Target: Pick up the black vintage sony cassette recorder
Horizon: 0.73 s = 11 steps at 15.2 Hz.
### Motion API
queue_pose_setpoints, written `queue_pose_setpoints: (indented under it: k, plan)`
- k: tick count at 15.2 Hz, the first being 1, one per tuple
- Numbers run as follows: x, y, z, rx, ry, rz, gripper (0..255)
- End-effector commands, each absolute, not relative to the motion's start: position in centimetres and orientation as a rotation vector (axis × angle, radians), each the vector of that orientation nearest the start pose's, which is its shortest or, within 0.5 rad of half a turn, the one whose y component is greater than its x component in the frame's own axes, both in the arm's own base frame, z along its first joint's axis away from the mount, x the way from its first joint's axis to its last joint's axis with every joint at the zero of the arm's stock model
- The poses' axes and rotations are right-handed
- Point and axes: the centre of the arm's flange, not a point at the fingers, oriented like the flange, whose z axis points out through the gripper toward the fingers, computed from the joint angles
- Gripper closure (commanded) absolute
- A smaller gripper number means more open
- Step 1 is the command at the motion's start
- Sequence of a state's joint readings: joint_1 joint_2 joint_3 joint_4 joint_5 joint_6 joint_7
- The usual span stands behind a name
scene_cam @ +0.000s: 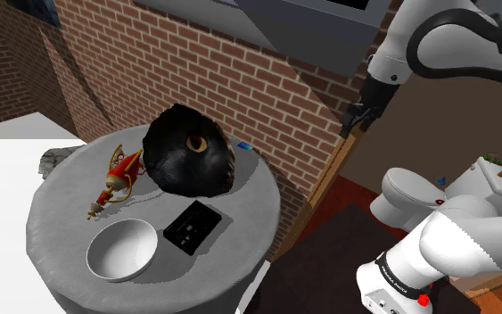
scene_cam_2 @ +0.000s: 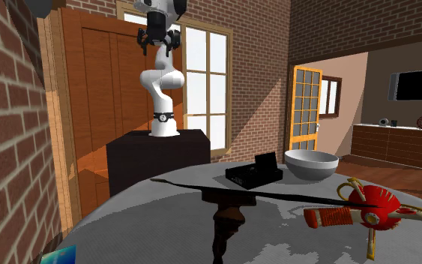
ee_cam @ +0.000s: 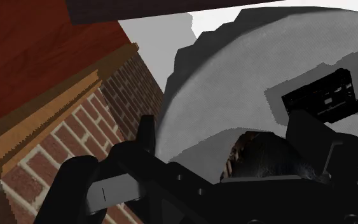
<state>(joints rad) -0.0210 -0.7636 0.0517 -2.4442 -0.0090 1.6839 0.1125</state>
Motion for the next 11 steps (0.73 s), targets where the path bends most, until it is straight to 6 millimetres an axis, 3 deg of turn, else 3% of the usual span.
queue_pose_setpoints:
  k: [1,11]
  plan:
    - [32.0,1.2,55.1,-3.182,0.151,-0.009,0]
    - [33.5,9.2,45.6,-3.076,0.512,-0.022,0]
